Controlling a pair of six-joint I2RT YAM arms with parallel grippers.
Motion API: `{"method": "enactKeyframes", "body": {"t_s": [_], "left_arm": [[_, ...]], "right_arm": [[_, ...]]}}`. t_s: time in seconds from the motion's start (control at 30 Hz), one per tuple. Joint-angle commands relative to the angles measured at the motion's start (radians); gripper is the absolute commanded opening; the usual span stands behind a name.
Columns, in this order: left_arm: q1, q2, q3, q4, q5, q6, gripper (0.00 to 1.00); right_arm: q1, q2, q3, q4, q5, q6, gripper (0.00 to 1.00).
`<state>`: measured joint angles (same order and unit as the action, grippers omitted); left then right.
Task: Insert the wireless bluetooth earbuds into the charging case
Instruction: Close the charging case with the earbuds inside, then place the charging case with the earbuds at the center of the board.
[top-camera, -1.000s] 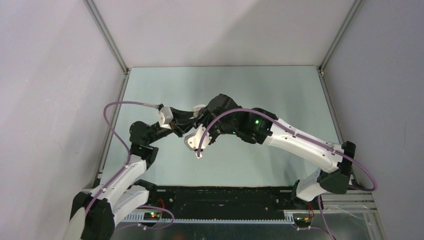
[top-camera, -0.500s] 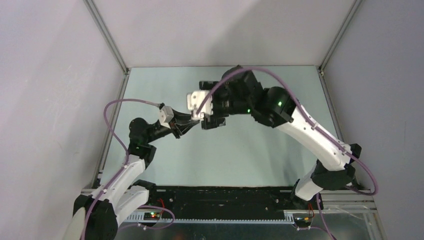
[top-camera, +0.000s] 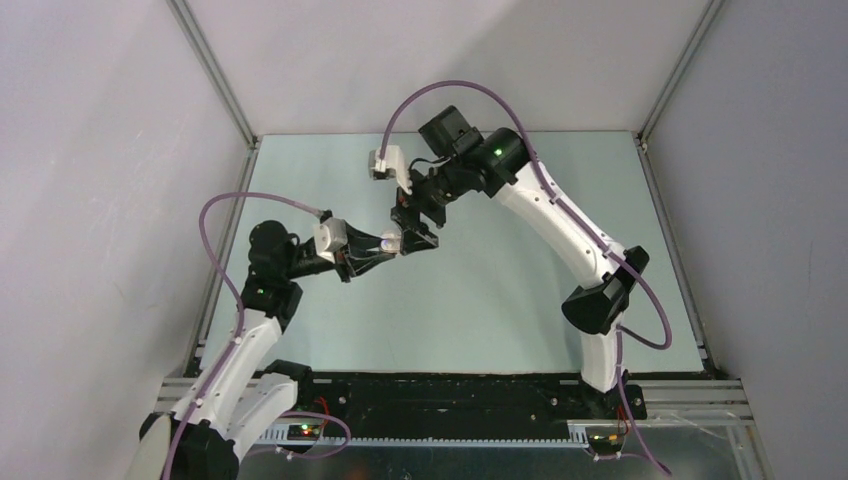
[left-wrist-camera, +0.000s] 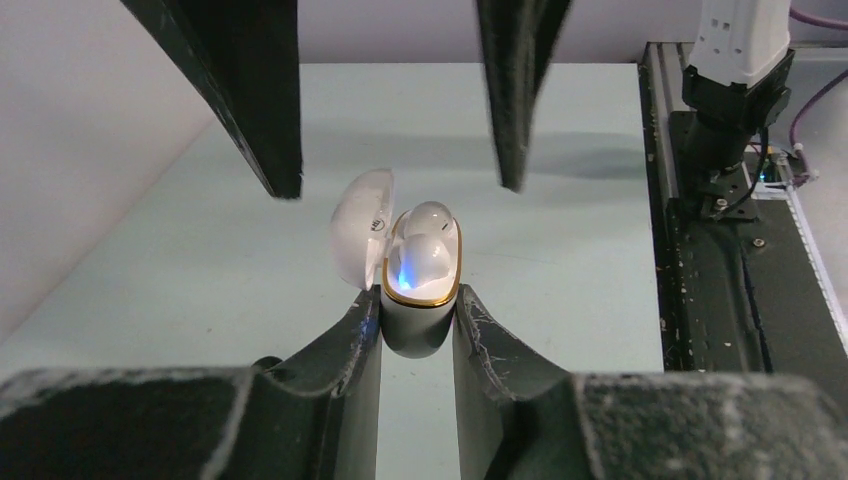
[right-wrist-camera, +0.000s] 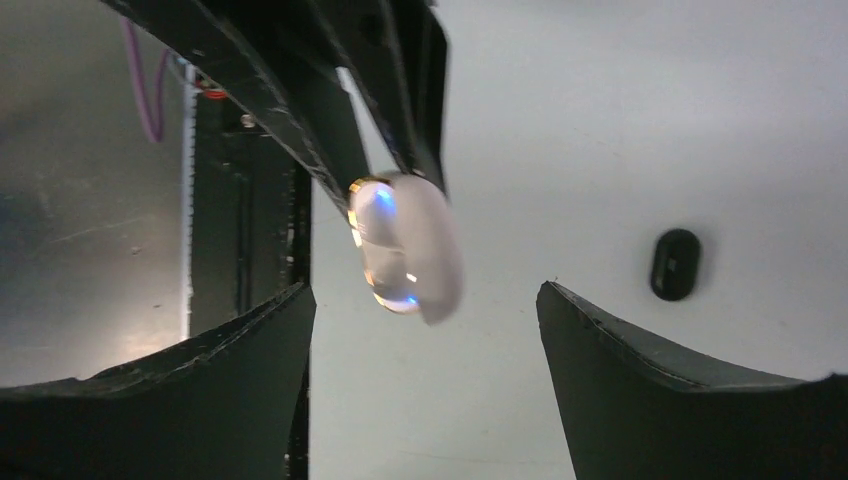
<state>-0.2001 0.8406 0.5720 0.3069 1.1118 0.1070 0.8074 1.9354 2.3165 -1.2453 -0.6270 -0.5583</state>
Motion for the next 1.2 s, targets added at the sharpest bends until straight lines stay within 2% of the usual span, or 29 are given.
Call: {"method": "enactKeyframes", "body": {"t_s": [0.0,0.1,0.23,0.3,0.4,0.5,0.67,0.77,0.83,0.93,1.03,1.17], "left_arm": [[0.008,0.007,0.049,-0.068,0.043,0.070,0.00],[0.008,0.016,0.057,-0.066,0.013,0.057,0.00],[0.008,0.037,0.059,0.041,-0.096,-0.095,0.00],[0.008,0.055,0.056,0.119,-0.151,-0.216,0.00],[0.007,0.093,0.050,0.211,-0.221,-0.388,0.00],[0.002,0.125,0.054,0.254,-0.240,-0.448,0.00],[-0.018,0.226,0.060,0.227,-0.249,-0.488,0.00],[-0.074,0.283,0.069,0.214,-0.285,-0.535,0.00],[-0.128,0.343,0.105,0.184,-0.305,-0.566,0.01],[-0.202,0.461,0.190,0.117,-0.424,-0.615,0.03],[-0.287,0.598,0.261,0.092,-0.519,-0.712,0.04],[-0.354,0.803,0.462,-0.143,-0.667,-0.772,0.06]], "right_arm": [[0.052,-0.008,0.039,-0.013,-0.109,0.022,0.86],[0.095,-0.012,0.033,-0.023,-0.082,-0.004,0.86],[0.115,-0.033,-0.016,-0.004,0.006,0.021,0.86],[0.139,-0.056,-0.054,0.020,0.115,0.028,0.86],[0.192,-0.092,-0.103,0.067,0.387,0.041,0.86],[0.214,-0.139,-0.178,0.161,0.545,0.079,0.87],[0.108,-0.215,-0.184,0.223,0.546,0.149,0.88],[0.030,-0.259,-0.200,0.243,0.543,0.205,0.90],[-0.009,-0.308,-0.223,0.250,0.601,0.218,0.96],[-0.064,-0.398,-0.288,0.267,0.729,0.182,0.99],[-0.132,-0.521,-0.376,0.274,0.786,0.180,0.99],[-0.280,-0.621,-0.459,0.263,0.785,0.209,0.99]]}}
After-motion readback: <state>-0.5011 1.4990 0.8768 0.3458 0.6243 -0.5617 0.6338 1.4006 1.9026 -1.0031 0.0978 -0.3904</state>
